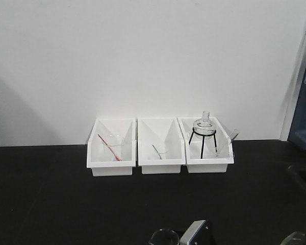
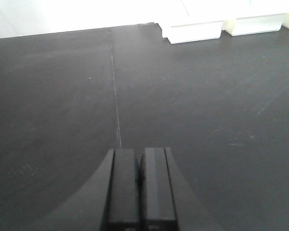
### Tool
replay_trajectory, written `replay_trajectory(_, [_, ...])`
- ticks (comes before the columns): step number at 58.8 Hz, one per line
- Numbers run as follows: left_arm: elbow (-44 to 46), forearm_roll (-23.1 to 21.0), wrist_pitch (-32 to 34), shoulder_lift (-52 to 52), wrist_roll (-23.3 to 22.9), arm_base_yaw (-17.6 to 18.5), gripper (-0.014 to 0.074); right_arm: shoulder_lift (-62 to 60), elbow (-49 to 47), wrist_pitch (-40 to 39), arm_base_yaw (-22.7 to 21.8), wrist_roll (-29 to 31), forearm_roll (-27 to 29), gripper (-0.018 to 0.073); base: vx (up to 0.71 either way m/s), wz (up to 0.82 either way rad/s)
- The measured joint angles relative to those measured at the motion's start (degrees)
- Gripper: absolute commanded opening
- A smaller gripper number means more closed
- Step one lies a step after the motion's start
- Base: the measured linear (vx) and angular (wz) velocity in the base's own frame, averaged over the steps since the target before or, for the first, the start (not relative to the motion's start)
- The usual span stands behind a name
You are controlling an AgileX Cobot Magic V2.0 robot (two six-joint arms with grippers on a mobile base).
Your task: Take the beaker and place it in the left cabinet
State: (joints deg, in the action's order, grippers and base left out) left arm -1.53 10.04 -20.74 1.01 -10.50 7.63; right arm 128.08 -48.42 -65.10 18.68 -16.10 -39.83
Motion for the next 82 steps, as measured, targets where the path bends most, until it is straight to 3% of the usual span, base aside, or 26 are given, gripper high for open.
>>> replay_trajectory(3, [0.0, 0.0, 0.0, 0.0, 0.0, 0.0, 0.0004, 0.7, -0.8, 0.0, 0.5, 0.0, 0.1, 0.0517, 0.0, 0.0])
replay_trajectory(10, [0.0, 0.0, 0.0, 0.0, 0.0, 0.0, 0.0004, 1.1, -1.5, 0.1, 1.2, 0.0, 0.8, 0.0328, 0.0, 0.0])
replay_trajectory(19, [0.0, 0.0, 0.0, 0.0, 0.0, 0.0, 0.0004, 1.1, -1.6, 0.1, 1.4, 0.0, 1.4, -0.0015, 0.0, 0.0])
replay_trajectory(31, [0.0, 0.0, 0.0, 0.0, 0.0, 0.0, 0.0004, -3.0, -1.3, 1.5, 1.4, -6.1, 1.5, -0.0005, 0.0, 0.0])
replay_trajectory(37, [0.0, 0.0, 0.0, 0.0, 0.0, 0.0, 0.0004, -8.1, -1.3, 7.6, 1.4, -10.4, 1.6, -0.0005, 0.0, 0.0])
replay_trajectory(51, [0.0, 0.0, 0.0, 0.0, 0.0, 0.0, 0.0004, -25.9, -1.0, 32.1, 1.4, -20.4, 1.7, -0.0004, 0.0, 0.0])
replay_trajectory(61, [0.0, 0.0, 0.0, 0.0, 0.0, 0.0, 0.0004, -42.5, -0.8, 54.7, 1.4, -24.9, 2.4, -0.0004, 0.0, 0.0])
replay_trajectory(74, [0.0, 0.0, 0.0, 0.0, 0.0, 0.0, 0.0004, -62.3, -0.3, 84.1, 1.4, -25.4, 3.9, -0.0004, 0.0, 0.0])
replay_trajectory(82, [0.0, 0.0, 0.0, 0.0, 0.0, 0.0, 0.0004, -75.6, 3.7, 89.7, 1.4, -21.7, 4.2, -0.0004, 0.0, 0.0])
